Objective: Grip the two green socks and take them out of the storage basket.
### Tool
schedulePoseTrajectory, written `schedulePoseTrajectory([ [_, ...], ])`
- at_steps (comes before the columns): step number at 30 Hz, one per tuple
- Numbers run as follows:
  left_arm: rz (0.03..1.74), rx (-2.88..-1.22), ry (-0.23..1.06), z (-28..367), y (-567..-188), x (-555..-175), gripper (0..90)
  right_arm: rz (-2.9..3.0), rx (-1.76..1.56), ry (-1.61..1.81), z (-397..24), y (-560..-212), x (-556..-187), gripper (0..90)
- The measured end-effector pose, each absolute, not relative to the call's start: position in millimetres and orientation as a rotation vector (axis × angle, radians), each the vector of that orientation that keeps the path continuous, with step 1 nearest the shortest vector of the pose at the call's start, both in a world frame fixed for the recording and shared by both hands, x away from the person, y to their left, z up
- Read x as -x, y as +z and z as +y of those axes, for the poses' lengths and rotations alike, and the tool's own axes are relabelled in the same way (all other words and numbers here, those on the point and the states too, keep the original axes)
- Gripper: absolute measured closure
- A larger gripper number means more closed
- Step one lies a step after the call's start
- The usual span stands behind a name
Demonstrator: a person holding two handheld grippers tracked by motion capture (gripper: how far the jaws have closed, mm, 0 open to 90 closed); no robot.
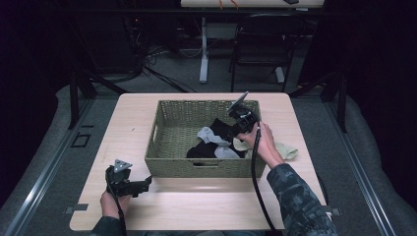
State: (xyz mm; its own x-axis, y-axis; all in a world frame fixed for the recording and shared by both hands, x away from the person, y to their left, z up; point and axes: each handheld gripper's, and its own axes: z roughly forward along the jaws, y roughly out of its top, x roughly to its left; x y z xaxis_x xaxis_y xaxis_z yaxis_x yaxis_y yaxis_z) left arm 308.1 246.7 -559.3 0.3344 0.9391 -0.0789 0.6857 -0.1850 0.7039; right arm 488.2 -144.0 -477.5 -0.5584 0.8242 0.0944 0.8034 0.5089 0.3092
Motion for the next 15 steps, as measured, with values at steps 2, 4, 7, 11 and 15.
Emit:
schedulePoseTrajectory([
  [2,1.421,-1.945,0.499,246.6,-559.5,-308.1,0.1,2.673,-1.445,0.456,-142.9,-479.6,-491.3,31.6],
  [4,1.421,-1.946,0.498,246.6,-559.4,-308.1,0.1,2.65,-1.476,0.444,-142.3,-482.9,-494.5,33.4],
  [7,1.421,-1.946,0.498,246.6,-559.4,-308.1,0.1,2.592,-1.526,0.444,-142.4,-488.9,-499.2,35.6],
  [11,1.42,-1.946,0.497,246.8,-559.4,-308.1,0.1,2.585,-1.554,0.392,-142.9,-494.2,-504.3,38.2],
  [15,1.419,-1.945,0.497,246.7,-559.2,-307.9,0.1,2.523,-1.608,0.334,-144.6,-503.2,-509.5,42.3],
])
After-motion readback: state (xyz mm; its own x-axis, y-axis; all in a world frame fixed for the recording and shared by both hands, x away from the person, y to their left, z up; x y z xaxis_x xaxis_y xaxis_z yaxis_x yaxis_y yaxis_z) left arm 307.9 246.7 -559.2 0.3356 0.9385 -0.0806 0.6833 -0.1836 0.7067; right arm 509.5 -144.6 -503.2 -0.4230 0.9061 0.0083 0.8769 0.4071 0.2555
